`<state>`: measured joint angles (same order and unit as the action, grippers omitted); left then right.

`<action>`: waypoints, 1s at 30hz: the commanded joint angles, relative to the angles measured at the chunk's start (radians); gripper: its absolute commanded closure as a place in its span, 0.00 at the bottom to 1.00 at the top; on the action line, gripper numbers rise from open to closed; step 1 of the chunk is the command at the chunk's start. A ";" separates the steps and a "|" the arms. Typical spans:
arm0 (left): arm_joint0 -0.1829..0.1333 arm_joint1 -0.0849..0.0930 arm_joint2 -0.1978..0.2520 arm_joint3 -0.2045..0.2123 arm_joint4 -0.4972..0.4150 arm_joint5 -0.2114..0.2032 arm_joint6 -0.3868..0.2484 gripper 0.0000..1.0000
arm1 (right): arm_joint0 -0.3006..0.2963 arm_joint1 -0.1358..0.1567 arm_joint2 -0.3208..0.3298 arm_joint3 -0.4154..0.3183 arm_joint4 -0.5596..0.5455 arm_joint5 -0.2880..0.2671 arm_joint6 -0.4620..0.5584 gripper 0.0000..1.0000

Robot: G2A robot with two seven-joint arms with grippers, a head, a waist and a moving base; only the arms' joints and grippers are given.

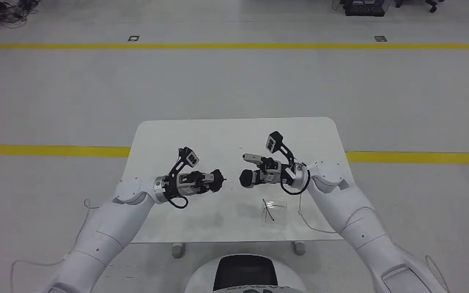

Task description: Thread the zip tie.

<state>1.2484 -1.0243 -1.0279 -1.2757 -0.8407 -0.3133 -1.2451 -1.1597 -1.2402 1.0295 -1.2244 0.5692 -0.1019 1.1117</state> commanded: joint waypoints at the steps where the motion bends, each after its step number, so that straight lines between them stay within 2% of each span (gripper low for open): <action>1: -0.001 0.000 -0.001 -0.001 0.015 -0.008 0.018 1.00 | 0.000 0.000 0.000 0.000 0.000 0.000 0.000 0.00; 2: 0.001 0.001 -0.002 -0.010 0.041 -0.027 0.034 1.00 | 0.000 0.000 0.000 0.000 0.000 0.000 0.000 0.00; 3: 0.004 0.002 -0.011 -0.012 0.036 -0.027 0.038 1.00 | 0.000 0.000 0.000 0.000 0.000 0.000 0.000 0.00; 7: 0.022 0.009 -0.081 -0.015 0.025 -0.027 0.023 1.00 | -0.002 0.003 0.002 -0.008 -0.035 -0.007 -0.023 0.00; 9: 0.036 0.011 -0.121 -0.017 0.027 -0.027 0.009 1.00 | -0.002 0.013 0.015 -0.022 -0.120 -0.006 -0.045 0.00; 13: 0.058 0.011 -0.174 -0.017 0.046 -0.027 -0.015 1.00 | 0.000 0.036 0.035 -0.076 -0.315 0.002 -0.051 0.00; 16: 0.064 0.010 -0.205 -0.012 0.055 -0.027 -0.026 1.00 | 0.003 0.055 0.039 -0.134 -0.493 0.030 -0.038 0.00; 18: 0.068 0.008 -0.222 -0.008 0.058 -0.027 -0.036 1.00 | -0.006 0.064 0.041 -0.178 -0.554 0.052 -0.024 0.00; 20: 0.073 0.006 -0.229 -0.004 0.052 -0.027 -0.053 1.00 | -0.012 0.067 0.037 -0.203 -0.563 0.051 -0.006 0.00; 29: 0.073 0.006 -0.230 -0.003 0.052 -0.027 -0.055 1.00 | -0.012 0.067 0.037 -0.203 -0.563 0.051 -0.006 0.00; 30: 0.073 0.006 -0.230 -0.003 0.052 -0.027 -0.055 1.00 | -0.011 0.069 0.035 -0.207 -0.596 0.055 -0.022 0.00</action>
<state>1.3219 -1.0184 -1.2583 -1.2786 -0.7890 -0.3400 -1.2996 -1.1714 -1.1730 1.0664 -1.4285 0.0040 -0.0506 1.1030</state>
